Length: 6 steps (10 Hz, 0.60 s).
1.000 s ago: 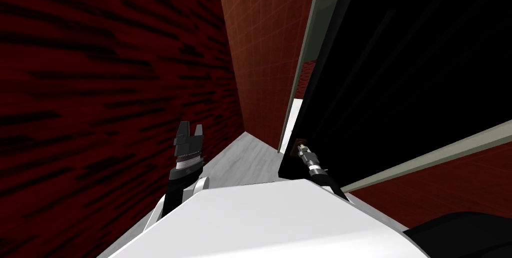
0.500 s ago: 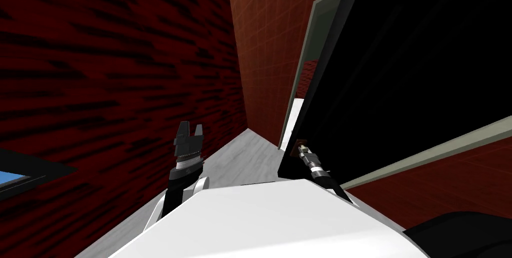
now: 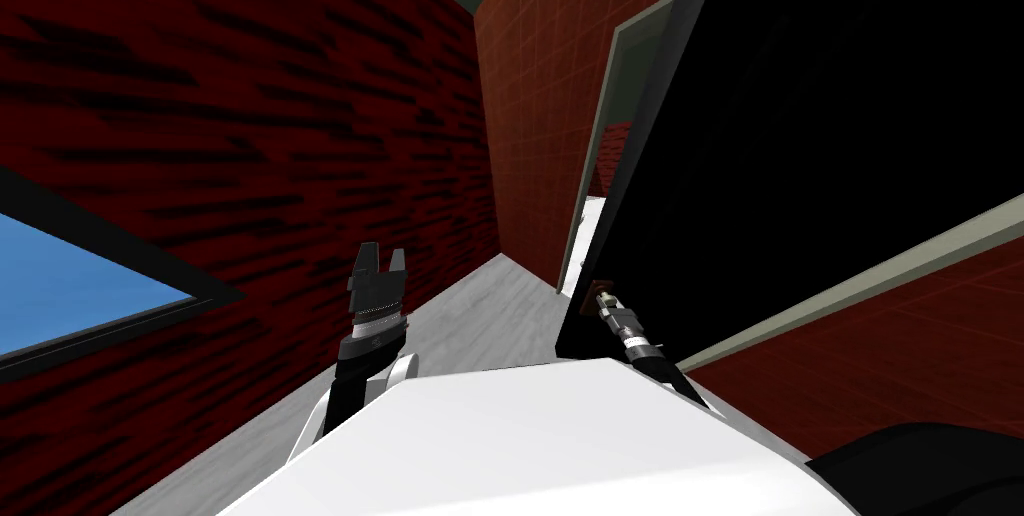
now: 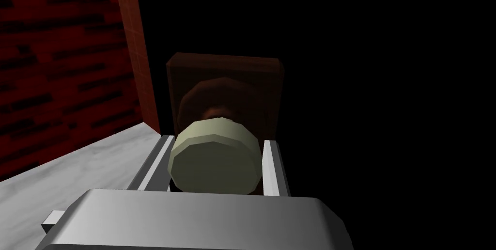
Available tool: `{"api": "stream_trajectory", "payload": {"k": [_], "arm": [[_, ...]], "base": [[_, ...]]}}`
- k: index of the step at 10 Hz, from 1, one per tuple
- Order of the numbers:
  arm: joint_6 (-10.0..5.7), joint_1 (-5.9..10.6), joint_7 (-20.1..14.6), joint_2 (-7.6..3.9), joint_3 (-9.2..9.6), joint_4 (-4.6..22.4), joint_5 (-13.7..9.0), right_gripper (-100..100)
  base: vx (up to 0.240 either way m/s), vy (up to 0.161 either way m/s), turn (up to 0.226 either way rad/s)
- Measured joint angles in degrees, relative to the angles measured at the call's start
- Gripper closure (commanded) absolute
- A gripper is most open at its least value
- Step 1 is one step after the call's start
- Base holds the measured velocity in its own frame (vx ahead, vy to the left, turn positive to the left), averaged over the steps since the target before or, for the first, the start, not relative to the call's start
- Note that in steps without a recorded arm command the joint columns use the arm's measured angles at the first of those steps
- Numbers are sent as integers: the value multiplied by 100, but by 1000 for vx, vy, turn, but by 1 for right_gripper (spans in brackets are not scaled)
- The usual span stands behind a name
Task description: Pull the door open
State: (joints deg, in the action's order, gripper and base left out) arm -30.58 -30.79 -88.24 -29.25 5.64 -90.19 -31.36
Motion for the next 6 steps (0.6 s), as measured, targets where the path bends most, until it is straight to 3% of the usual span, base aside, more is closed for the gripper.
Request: {"api": "stream_trajectory", "payload": {"k": [6], "arm": [[-257,-72,-256,-288,153,70,75,100]], "base": [[-202,-49,129]]}}
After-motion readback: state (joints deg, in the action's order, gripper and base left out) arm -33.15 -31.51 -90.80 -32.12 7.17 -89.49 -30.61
